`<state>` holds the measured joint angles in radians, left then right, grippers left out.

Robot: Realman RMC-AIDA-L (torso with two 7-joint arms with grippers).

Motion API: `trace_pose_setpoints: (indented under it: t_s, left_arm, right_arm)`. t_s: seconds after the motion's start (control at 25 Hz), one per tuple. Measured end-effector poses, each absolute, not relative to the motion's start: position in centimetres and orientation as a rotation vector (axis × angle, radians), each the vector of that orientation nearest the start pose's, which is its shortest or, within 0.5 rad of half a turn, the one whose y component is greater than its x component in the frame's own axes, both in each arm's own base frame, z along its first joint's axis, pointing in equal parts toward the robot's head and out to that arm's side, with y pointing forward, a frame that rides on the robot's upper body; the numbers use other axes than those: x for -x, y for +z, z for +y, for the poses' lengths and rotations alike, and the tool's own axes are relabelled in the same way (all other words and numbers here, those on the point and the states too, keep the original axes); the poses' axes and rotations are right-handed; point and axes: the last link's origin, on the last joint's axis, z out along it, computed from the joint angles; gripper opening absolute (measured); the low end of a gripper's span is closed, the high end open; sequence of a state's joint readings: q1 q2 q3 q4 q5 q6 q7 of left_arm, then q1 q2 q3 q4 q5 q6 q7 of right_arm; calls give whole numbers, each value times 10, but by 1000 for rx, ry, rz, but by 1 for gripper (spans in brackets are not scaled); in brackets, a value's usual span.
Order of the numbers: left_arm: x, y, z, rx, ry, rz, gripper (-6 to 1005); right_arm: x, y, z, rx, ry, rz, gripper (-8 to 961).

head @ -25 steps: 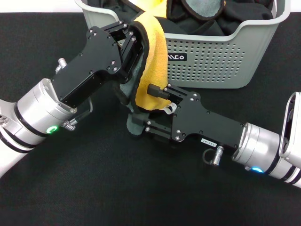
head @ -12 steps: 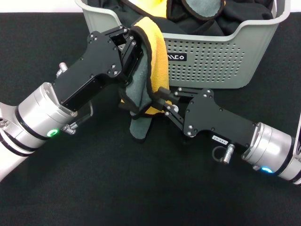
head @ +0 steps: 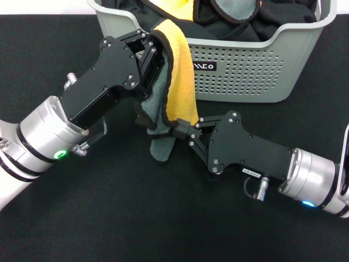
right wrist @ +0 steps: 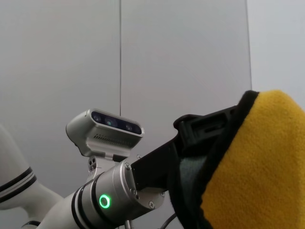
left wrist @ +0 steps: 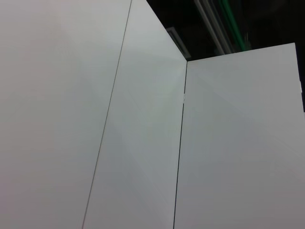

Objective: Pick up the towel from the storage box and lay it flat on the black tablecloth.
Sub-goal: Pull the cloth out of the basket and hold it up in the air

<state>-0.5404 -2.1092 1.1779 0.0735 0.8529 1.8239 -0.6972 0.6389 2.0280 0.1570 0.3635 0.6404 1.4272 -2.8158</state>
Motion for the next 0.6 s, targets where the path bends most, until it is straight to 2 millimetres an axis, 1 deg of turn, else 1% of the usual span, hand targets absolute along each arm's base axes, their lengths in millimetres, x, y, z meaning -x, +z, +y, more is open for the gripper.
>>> trace_pose_setpoints:
  t_s: [0.16, 0.28, 0.32, 0.44, 0.52, 0.6]
  left_arm:
    - [217, -25, 288, 2119, -1569, -261, 28]
    - [221, -26, 288, 2109, -1538, -262, 29]
    - [224, -26, 287, 2107, -1522, -268, 29]
    - [232, -29, 287, 2102, -1465, -310, 30]
    - [238, -30, 286, 2098, -1435, -335, 31]
    - [245, -30, 283, 2093, -1404, -365, 32]
  right_arm:
    - [-183, -103, 273, 2496, 1263, 23, -1]
    - [-188, -96, 271, 2469, 1295, 5, -1]
    - [-193, -88, 270, 2434, 1315, -3, -1]
    - [-203, -74, 268, 2363, 1343, 0, -1]
    - [-212, -59, 267, 2283, 1372, -1, -2]
    - [-217, -50, 265, 2235, 1391, -4, -2]
